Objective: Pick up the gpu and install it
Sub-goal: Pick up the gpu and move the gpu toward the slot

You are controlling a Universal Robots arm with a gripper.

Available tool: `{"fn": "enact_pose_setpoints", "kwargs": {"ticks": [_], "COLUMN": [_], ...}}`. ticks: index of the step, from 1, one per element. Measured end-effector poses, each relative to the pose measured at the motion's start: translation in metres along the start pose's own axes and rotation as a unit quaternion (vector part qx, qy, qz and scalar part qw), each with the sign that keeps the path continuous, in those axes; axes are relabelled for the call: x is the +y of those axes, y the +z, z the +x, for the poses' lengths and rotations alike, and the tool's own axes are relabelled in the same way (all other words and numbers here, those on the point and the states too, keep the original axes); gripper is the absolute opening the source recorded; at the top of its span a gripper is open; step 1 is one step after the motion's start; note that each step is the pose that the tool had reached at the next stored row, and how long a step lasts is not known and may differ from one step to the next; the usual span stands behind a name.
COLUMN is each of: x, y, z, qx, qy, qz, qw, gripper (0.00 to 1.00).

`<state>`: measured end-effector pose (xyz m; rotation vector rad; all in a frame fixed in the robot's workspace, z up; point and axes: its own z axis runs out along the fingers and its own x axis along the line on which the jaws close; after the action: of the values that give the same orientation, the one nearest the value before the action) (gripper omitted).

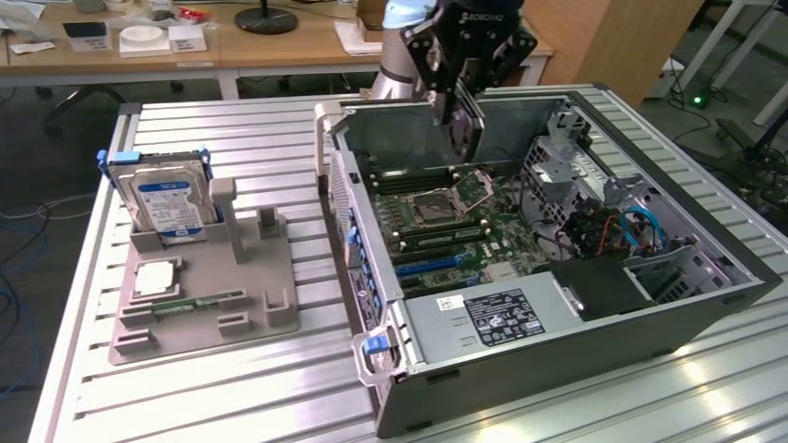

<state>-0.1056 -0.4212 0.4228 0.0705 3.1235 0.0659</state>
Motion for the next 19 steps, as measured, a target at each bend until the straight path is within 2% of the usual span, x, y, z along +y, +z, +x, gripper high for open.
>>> {"fn": "enact_pose_setpoints", "kwargs": {"ticks": [19], "x": [0.0021], "y": [0.0039], "z": [-0.049], "qx": [-0.0003], "qy": [0.007], "qz": [0.0001], "qw": [1.0000], "gripper": [0.28]}}
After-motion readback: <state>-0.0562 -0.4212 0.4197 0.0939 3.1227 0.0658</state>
